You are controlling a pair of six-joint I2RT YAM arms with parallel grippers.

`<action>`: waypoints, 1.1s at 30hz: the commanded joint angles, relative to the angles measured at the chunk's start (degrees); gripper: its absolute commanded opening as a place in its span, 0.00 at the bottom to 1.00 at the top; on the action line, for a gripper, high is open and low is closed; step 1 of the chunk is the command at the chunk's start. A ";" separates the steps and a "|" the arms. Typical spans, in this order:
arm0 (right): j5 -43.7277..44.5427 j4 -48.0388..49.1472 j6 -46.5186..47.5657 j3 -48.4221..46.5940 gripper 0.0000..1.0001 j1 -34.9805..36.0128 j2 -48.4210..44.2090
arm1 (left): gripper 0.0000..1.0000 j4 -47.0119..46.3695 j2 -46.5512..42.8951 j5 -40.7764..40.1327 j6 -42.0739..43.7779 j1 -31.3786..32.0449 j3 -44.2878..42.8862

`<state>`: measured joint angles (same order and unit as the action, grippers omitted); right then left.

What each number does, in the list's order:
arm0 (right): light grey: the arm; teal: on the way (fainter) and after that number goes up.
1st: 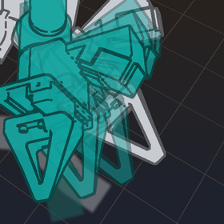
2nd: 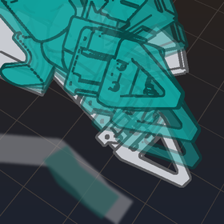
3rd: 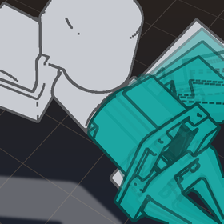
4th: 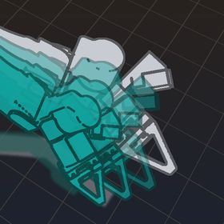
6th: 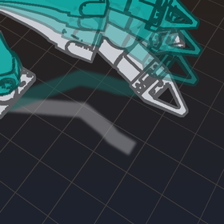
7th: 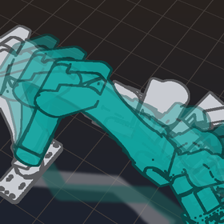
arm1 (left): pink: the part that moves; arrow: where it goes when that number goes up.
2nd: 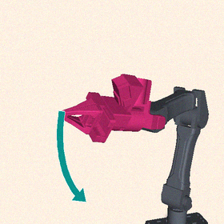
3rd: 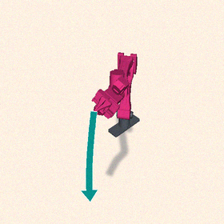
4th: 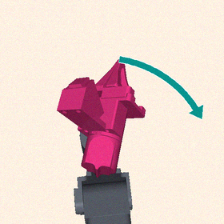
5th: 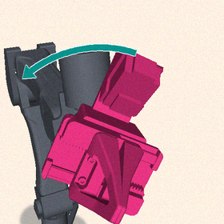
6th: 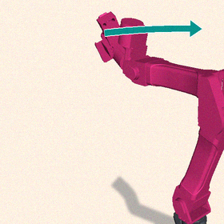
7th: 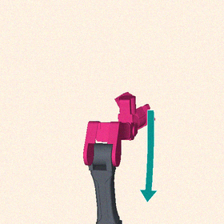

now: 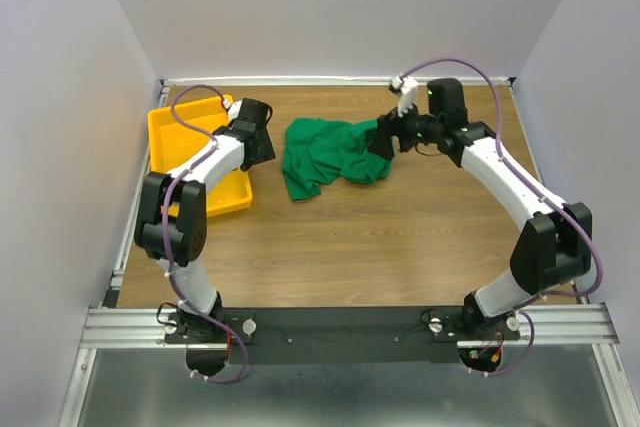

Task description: Fold and stack the t-shirts

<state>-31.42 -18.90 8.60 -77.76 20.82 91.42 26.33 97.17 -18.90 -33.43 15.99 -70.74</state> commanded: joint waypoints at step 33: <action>-0.66 -5.54 -1.05 11.75 0.86 -12.82 -11.52 | 0.21 0.39 25.52 -9.84 38.53 -7.90 -28.91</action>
<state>-29.67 -22.85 7.35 -66.06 8.49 80.95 29.02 121.47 -26.81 2.66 9.82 -95.04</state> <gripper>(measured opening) 0.857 0.237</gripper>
